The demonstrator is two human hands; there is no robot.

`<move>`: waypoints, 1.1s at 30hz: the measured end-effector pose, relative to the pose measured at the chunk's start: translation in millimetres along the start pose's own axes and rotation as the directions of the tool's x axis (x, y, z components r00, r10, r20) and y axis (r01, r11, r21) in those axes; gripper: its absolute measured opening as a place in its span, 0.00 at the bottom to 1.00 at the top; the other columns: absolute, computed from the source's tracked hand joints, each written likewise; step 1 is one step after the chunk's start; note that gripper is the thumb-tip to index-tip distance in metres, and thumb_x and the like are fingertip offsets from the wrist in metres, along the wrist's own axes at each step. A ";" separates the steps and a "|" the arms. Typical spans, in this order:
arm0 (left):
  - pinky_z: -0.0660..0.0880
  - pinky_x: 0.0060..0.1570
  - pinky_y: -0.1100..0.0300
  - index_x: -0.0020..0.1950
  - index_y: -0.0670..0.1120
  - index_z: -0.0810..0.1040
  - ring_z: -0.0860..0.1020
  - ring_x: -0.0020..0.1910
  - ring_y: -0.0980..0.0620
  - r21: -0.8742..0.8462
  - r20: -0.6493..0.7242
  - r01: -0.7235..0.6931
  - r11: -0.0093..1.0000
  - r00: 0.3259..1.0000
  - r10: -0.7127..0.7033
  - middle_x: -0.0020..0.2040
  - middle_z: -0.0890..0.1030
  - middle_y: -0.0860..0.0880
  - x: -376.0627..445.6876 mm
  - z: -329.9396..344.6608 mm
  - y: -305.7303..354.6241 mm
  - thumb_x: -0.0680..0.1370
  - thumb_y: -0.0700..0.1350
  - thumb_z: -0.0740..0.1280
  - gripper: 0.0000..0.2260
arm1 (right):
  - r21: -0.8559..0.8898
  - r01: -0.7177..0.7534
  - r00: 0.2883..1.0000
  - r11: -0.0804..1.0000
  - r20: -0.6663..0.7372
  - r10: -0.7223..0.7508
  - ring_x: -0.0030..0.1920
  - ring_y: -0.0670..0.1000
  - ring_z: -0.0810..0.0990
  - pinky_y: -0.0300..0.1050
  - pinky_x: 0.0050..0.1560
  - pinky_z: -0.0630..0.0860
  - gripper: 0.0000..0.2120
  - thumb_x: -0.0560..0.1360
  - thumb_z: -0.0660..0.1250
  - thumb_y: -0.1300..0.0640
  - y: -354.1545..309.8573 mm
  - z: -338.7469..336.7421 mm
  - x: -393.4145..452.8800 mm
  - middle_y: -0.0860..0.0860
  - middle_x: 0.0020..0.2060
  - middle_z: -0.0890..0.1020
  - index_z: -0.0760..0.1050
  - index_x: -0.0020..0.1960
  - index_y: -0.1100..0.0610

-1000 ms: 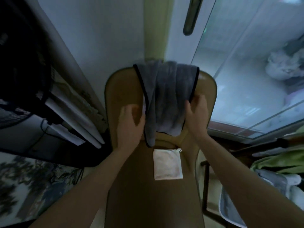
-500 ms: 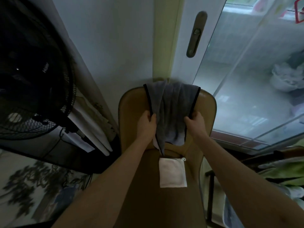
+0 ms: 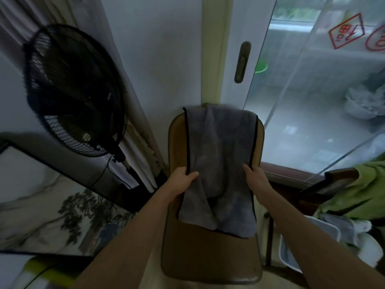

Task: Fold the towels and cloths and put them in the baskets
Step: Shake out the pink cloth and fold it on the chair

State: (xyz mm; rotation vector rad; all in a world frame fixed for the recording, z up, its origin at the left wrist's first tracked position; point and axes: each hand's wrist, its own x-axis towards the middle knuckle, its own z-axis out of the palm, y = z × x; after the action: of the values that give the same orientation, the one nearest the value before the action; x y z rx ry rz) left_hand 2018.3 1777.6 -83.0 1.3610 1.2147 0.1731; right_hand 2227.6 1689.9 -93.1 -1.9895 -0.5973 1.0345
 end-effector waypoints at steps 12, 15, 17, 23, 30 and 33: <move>0.75 0.60 0.52 0.74 0.49 0.64 0.76 0.63 0.47 -0.499 0.137 -0.297 0.814 0.901 0.412 0.68 0.74 0.46 -115.8 -31.1 69.4 0.77 0.40 0.69 0.27 | 0.314 0.323 0.777 0.892 0.450 -0.440 0.61 0.50 0.78 0.48 0.60 0.77 0.31 0.71 0.69 0.70 -63.3 -49.5 -134.0 0.50 0.62 0.78 0.67 0.70 0.50; 0.77 0.57 0.54 0.75 0.49 0.62 0.76 0.62 0.46 -0.405 0.118 -0.342 0.848 0.900 0.420 0.69 0.72 0.44 -143.2 -39.5 69.0 0.75 0.39 0.71 0.31 | 0.215 0.420 0.841 0.882 0.272 -0.467 0.56 0.54 0.80 0.48 0.57 0.77 0.17 0.74 0.66 0.70 -71.4 -45.3 -162.8 0.51 0.53 0.83 0.76 0.58 0.53; 0.77 0.52 0.60 0.75 0.47 0.64 0.75 0.59 0.50 -0.203 -0.007 -0.428 0.881 0.900 0.436 0.69 0.70 0.47 -165.0 -44.1 69.7 0.78 0.38 0.67 0.26 | 0.076 0.468 0.883 0.881 0.012 -0.470 0.50 0.55 0.81 0.47 0.52 0.78 0.09 0.78 0.63 0.66 -75.4 -43.5 -181.4 0.52 0.45 0.85 0.80 0.47 0.56; 0.72 0.42 0.56 0.51 0.42 0.74 0.73 0.43 0.47 0.106 -0.168 -0.213 0.971 0.959 0.229 0.48 0.74 0.43 -206.5 -60.7 65.2 0.79 0.35 0.61 0.04 | 0.075 0.183 0.968 0.980 -0.189 -0.166 0.49 0.59 0.80 0.47 0.48 0.75 0.13 0.79 0.61 0.60 -66.0 -43.0 -216.5 0.60 0.52 0.82 0.76 0.59 0.66; 0.74 0.39 0.59 0.43 0.42 0.80 0.77 0.41 0.48 -0.438 0.094 -0.052 0.898 0.990 0.103 0.42 0.78 0.43 -235.0 -47.4 35.0 0.79 0.35 0.63 0.09 | 0.482 -0.026 0.980 0.876 0.186 -0.073 0.57 0.61 0.79 0.52 0.57 0.76 0.14 0.74 0.67 0.65 -31.2 -48.7 -240.3 0.64 0.60 0.78 0.76 0.59 0.66; 0.77 0.38 0.60 0.54 0.36 0.78 0.78 0.43 0.50 -0.426 0.049 -0.026 0.904 0.997 0.052 0.44 0.79 0.44 -226.5 -33.0 29.3 0.79 0.33 0.61 0.08 | 0.504 -0.008 0.953 0.864 0.266 -0.146 0.57 0.59 0.80 0.53 0.56 0.77 0.17 0.74 0.64 0.70 -21.8 -46.2 -242.6 0.60 0.58 0.80 0.74 0.61 0.59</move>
State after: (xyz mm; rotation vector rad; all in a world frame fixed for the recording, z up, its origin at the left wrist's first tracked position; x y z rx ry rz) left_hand 1911.0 1646.2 73.5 0.9991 1.0255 0.4006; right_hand 2130.5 1513.0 51.0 -1.3580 -0.4882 1.3034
